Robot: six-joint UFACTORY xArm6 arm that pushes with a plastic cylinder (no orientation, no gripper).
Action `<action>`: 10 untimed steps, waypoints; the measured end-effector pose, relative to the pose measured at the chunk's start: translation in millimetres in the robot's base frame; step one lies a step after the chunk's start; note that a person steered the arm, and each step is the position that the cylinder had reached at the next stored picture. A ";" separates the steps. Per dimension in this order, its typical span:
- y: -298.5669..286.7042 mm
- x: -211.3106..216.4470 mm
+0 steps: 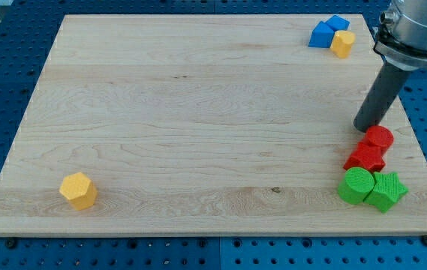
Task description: Move your arm to the bottom left
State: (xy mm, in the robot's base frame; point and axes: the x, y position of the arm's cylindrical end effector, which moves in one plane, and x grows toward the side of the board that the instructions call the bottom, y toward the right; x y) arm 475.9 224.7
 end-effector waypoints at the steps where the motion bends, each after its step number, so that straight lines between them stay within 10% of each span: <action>1: 14.2 27.3; 8: 50.5 -48.6; 10: -138.6 -54.0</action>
State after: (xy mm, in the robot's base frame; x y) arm 421.9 86.1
